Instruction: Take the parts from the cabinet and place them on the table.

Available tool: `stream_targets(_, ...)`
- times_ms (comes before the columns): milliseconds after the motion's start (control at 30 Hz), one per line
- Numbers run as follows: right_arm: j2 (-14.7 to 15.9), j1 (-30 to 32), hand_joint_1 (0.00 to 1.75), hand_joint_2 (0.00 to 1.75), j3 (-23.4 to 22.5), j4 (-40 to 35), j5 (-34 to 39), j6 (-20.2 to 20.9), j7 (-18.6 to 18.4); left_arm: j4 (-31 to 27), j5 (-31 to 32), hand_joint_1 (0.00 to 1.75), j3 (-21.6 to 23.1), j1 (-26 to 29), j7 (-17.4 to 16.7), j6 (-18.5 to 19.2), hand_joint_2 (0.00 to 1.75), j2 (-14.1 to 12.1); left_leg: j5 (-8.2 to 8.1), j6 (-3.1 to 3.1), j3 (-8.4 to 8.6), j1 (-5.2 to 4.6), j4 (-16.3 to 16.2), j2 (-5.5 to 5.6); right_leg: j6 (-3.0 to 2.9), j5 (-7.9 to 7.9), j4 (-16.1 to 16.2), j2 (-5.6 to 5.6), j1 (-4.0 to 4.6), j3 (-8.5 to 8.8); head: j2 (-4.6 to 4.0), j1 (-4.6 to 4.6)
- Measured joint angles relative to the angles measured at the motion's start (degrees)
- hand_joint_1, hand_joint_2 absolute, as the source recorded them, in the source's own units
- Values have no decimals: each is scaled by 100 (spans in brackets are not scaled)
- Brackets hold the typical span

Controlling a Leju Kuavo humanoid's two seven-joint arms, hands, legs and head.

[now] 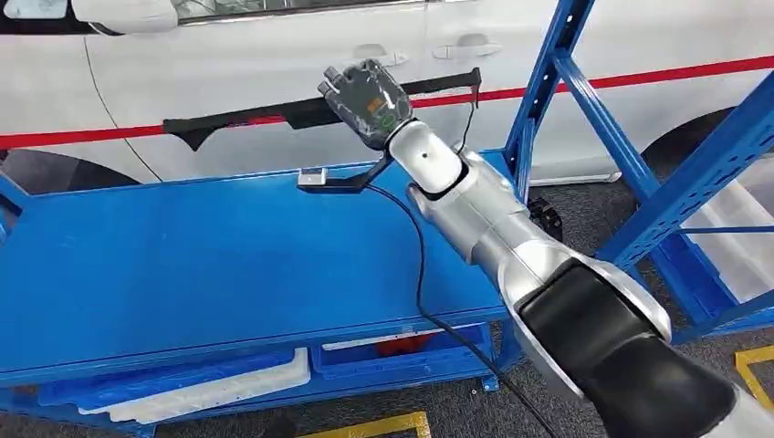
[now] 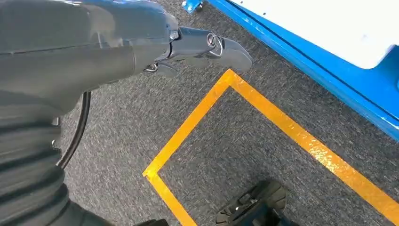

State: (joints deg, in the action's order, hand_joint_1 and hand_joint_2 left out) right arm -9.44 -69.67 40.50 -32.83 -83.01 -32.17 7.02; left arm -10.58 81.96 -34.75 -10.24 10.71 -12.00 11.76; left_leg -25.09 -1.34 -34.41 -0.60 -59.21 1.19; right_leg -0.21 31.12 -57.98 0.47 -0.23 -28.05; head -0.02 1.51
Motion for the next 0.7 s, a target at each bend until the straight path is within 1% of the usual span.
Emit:
stream_targets(233, 356, 9, 175, 175, -183, -1039, 417, 360, 247, 0, -57, 0, -55, 60, -35, 11, 175, -35, 0, 0, -2, 0, 0, 0, 0, 0, 0, 0, 0, -2, 0, 0)
stream_targets(333, 573, 58, 175, 175, -221, -1585, 717, 625, 350, 0, -98, 0, -109, 113, -48, -13, 175, -57, 0, 0, -2, 0, 0, 1, 0, 0, 1, -2, 0, -2, 0, 0)
stream_targets(500, 990, 180, 175, 175, -238, -2590, 981, 1089, 376, 0, -203, 0, -186, 236, -50, -83, 175, -92, 0, -1, -3, -2, 0, 1, 0, 0, 2, -2, -1, -3, 0, 0)
stream_targets(633, 1426, 238, 175, 175, -236, -3344, 1235, 1438, 382, 0, -286, 0, -264, 291, 20, -153, 175, -103, 0, -1, -5, -4, -2, 3, 1, 0, 4, -4, -11, -6, 0, 0)
stream_targets(700, 1694, 234, 175, 175, -236, -3701, 1467, 1591, 385, 0, -312, 0, -295, 297, 59, -177, 175, -105, 0, -1, -5, -4, -3, 15, 1, 0, 4, -14, -13, -3, 0, 0)
